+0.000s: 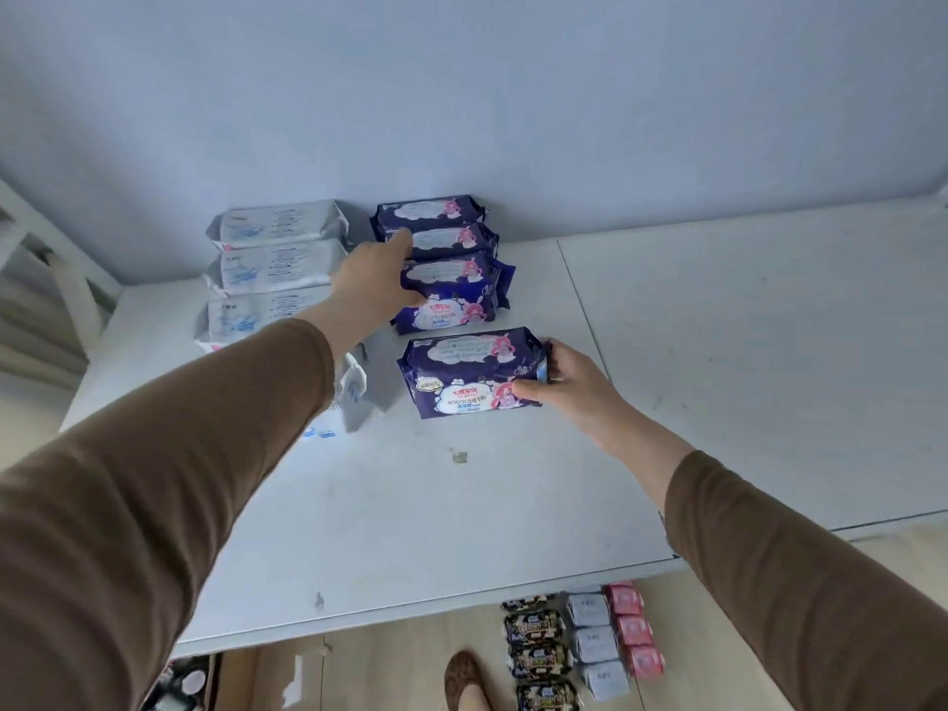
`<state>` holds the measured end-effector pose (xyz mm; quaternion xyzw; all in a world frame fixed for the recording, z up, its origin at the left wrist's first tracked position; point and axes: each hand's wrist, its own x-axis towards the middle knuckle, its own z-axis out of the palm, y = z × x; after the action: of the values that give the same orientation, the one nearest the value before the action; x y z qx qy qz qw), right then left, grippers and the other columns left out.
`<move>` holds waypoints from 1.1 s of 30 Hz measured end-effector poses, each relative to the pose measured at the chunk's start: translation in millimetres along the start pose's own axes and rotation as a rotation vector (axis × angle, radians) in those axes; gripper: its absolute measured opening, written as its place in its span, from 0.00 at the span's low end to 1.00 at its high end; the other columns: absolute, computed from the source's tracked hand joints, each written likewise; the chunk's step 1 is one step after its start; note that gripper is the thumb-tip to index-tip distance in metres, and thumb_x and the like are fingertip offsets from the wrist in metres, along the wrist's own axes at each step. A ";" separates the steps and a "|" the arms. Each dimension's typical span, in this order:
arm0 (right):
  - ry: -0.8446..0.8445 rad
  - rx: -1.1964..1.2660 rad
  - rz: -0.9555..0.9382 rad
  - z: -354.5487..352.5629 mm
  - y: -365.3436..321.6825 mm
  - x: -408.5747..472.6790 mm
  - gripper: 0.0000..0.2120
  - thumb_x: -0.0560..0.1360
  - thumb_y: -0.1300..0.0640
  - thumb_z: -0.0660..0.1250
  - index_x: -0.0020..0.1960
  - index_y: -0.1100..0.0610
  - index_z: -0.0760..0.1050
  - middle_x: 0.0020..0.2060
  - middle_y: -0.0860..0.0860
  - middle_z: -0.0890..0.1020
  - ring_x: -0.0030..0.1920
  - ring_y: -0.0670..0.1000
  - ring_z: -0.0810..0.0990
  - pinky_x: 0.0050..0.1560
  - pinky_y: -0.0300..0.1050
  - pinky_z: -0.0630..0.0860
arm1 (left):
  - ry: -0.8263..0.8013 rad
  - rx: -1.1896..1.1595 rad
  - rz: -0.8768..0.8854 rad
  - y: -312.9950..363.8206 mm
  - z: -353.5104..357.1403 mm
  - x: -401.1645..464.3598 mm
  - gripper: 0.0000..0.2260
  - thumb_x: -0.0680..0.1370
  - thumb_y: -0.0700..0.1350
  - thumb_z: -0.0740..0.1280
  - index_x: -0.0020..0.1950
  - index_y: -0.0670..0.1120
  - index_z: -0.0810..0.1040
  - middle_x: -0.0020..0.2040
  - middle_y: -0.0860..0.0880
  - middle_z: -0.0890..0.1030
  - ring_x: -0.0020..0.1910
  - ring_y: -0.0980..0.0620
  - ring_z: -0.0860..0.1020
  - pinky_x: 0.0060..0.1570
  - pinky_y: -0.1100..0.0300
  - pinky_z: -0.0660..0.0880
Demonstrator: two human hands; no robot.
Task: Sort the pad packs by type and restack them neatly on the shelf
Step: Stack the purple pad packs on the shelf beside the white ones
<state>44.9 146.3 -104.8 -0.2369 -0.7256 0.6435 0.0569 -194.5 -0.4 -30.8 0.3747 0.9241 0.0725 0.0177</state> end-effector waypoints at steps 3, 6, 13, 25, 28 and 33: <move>0.001 -0.010 -0.002 6.5 -4.0 14.6 0.22 0.71 0.62 0.76 0.63 0.54 0.76 0.56 0.49 0.85 0.56 0.50 0.84 0.60 0.49 0.79 | -0.041 0.048 0.044 -5.0 -1.1 4.9 0.24 0.70 0.58 0.74 0.60 0.48 0.74 0.53 0.44 0.79 0.55 0.42 0.74 0.50 0.49 0.76; -0.004 -0.039 -0.006 11.3 -10.7 29.1 0.21 0.72 0.61 0.76 0.63 0.53 0.75 0.57 0.49 0.84 0.57 0.50 0.83 0.63 0.51 0.78 | -0.082 0.086 0.075 -11.2 -8.1 6.0 0.25 0.71 0.60 0.72 0.63 0.50 0.76 0.59 0.43 0.73 0.60 0.40 0.69 0.59 0.48 0.71; 0.054 -0.148 -0.015 23.8 -19.0 56.2 0.24 0.73 0.62 0.75 0.66 0.57 0.72 0.61 0.53 0.81 0.61 0.55 0.80 0.65 0.58 0.76 | 0.070 -0.140 0.005 -21.1 -21.4 -15.9 0.17 0.75 0.49 0.66 0.63 0.48 0.78 0.63 0.45 0.72 0.68 0.41 0.66 0.64 0.49 0.68; 0.222 -0.521 -0.208 2.0 -27.7 -19.4 0.27 0.75 0.56 0.72 0.71 0.56 0.69 0.67 0.53 0.74 0.67 0.53 0.71 0.63 0.44 0.68 | 0.173 -0.123 0.008 27.6 -4.4 -119.3 0.14 0.76 0.46 0.67 0.61 0.48 0.78 0.55 0.48 0.77 0.57 0.46 0.73 0.51 0.54 0.72; 0.158 -0.700 -0.290 -17.9 -25.1 -72.7 0.23 0.76 0.55 0.69 0.70 0.54 0.70 0.65 0.52 0.75 0.67 0.54 0.70 0.62 0.45 0.68 | 0.185 -0.118 0.005 59.5 2.3 -175.0 0.13 0.75 0.46 0.68 0.60 0.47 0.78 0.55 0.48 0.78 0.57 0.45 0.74 0.52 0.53 0.72; 0.066 -0.867 -0.409 -48.9 -2.6 -170.9 0.20 0.76 0.54 0.68 0.67 0.53 0.73 0.64 0.50 0.76 0.65 0.53 0.70 0.62 0.47 0.68 | 0.146 -0.156 -0.039 124.9 22.7 -281.3 0.16 0.76 0.49 0.70 0.63 0.48 0.77 0.57 0.48 0.77 0.59 0.46 0.73 0.52 0.50 0.73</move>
<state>213.7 119.3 -56.2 -0.1117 -0.9565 0.2495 0.1014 95.7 -104.7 -40.9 0.3479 0.9216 0.1710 -0.0193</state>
